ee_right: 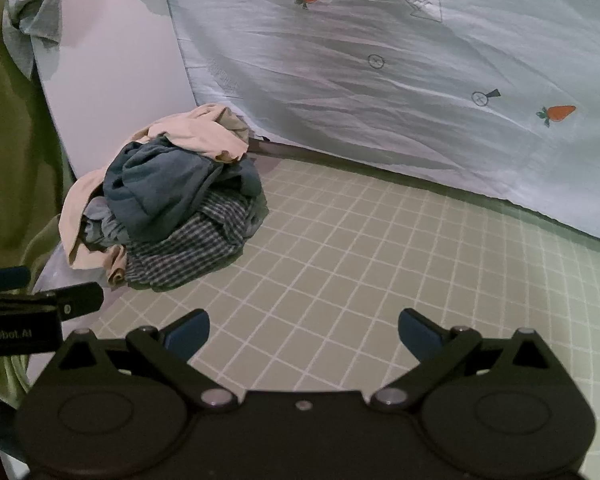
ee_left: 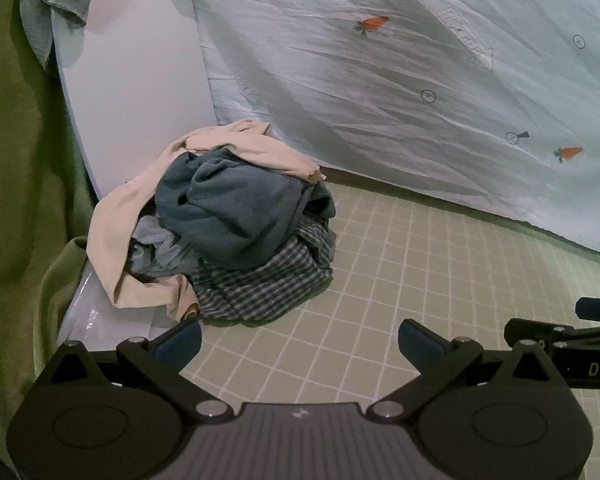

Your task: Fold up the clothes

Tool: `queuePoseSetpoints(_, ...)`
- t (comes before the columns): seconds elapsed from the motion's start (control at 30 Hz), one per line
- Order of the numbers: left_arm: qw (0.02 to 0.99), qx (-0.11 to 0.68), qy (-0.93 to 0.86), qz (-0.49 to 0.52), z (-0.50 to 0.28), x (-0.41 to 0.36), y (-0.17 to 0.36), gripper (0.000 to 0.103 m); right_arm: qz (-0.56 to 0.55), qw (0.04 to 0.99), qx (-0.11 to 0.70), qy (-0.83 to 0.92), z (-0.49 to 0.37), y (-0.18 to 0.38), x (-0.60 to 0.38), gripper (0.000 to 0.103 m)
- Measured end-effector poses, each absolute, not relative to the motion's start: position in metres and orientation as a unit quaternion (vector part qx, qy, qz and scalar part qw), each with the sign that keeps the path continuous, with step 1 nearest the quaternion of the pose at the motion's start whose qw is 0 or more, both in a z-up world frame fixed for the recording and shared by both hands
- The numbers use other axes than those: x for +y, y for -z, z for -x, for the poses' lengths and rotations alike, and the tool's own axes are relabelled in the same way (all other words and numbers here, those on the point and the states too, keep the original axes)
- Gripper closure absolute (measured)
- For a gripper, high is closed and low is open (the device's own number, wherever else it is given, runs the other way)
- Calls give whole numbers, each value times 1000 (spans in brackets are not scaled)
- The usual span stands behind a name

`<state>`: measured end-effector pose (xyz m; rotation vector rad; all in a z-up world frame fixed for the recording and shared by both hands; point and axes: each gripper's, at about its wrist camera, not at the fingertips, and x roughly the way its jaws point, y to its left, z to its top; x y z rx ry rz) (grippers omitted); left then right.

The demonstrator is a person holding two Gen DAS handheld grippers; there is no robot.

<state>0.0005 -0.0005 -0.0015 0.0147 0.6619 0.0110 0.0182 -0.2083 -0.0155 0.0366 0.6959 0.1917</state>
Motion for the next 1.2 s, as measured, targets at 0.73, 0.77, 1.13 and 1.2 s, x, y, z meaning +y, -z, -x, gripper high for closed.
queuePoseSetpoints(0.73, 946, 323, -1, -2, -6, -5, 3, 0, -10, 936, 339, -98, -19, 19, -208, 1)
queuePoseSetpoints(0.77, 946, 323, 0, -3, -6, -5, 3, 0, -10, 936, 339, -97, -19, 19, -207, 1)
queuePoseSetpoints(1.13, 946, 324, 1, -3, -7, -5, 2, 0, -12, 936, 340, -95, -17, 18, -208, 1)
queuePoseSetpoints(1.2, 946, 323, 1, -3, -6, -4, 2, 0, -12, 935, 340, -95, -18, 18, -208, 1)
